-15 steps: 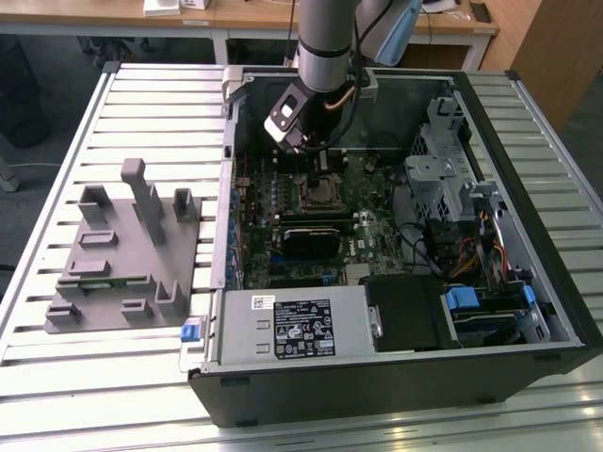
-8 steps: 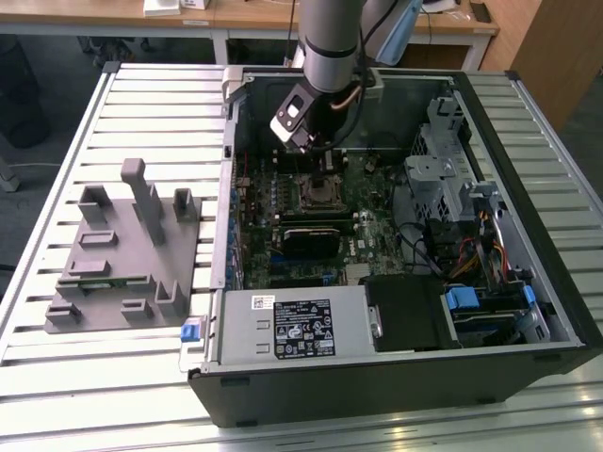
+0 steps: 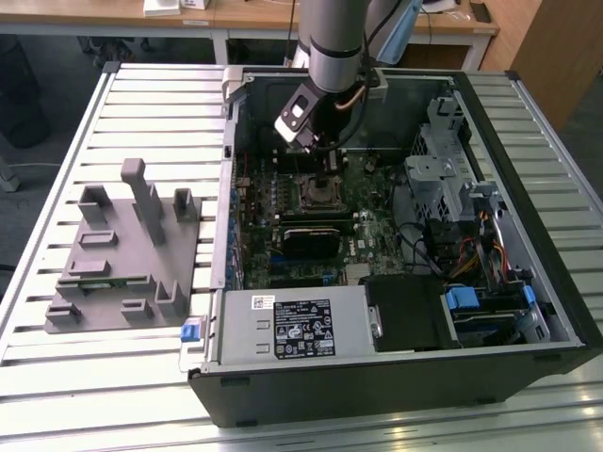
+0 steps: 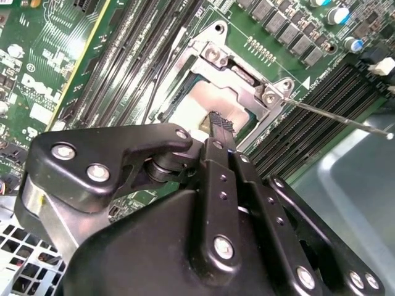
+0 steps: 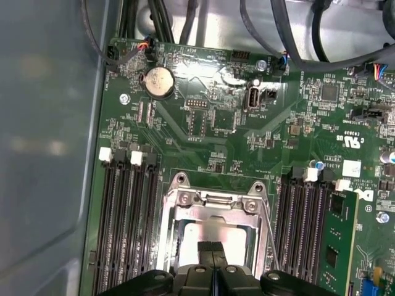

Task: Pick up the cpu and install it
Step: 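Install the first cpu locking lever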

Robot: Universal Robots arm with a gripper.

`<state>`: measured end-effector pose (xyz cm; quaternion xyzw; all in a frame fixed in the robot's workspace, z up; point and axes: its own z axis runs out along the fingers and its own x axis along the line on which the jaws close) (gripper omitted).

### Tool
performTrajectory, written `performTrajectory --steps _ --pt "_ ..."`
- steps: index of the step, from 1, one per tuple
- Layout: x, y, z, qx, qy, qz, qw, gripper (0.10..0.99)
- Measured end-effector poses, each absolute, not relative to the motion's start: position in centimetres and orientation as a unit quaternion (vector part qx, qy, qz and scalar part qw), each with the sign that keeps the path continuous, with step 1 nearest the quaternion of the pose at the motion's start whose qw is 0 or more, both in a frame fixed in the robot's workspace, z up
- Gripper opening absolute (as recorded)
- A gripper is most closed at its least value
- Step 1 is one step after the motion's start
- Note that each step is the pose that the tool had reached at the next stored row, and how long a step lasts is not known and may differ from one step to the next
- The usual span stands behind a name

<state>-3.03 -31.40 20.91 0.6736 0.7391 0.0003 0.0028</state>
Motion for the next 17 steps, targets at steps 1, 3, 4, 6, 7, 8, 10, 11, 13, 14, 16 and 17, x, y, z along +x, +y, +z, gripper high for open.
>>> performTrajectory --steps 1,3,4,6,7,8,10,11,13,14,16,17 --pt "-3.0 -31.4 20.9 0.674 0.739 0.000 0.003 0.106" --pt "-2.9 -31.4 20.9 0.674 0.739 0.000 0.003 0.106" --pt "-2.9 -31.4 20.9 0.674 0.739 0.000 0.003 0.106" --pt "-2.9 -31.4 20.9 0.674 0.739 0.000 0.003 0.106" --pt "-2.9 -31.4 21.0 0.674 0.739 0.000 0.003 0.106" --pt "-2.9 -31.4 21.1 0.674 0.739 0.000 0.003 0.106" --pt "-2.9 -31.4 21.5 0.674 0.739 0.001 0.003 0.106" --pt "-2.9 -31.4 21.8 0.674 0.739 0.001 0.002 0.106" --pt "-2.9 -31.4 22.5 0.674 0.739 0.001 0.002 0.106" --pt "-2.9 -31.4 22.8 0.674 0.739 0.002 0.002 0.106" --pt "-2.9 -31.4 23.4 0.674 0.739 0.002 0.001 0.106" --pt "-2.9 -31.4 23.8 0.674 0.739 0.003 0.001 0.106"
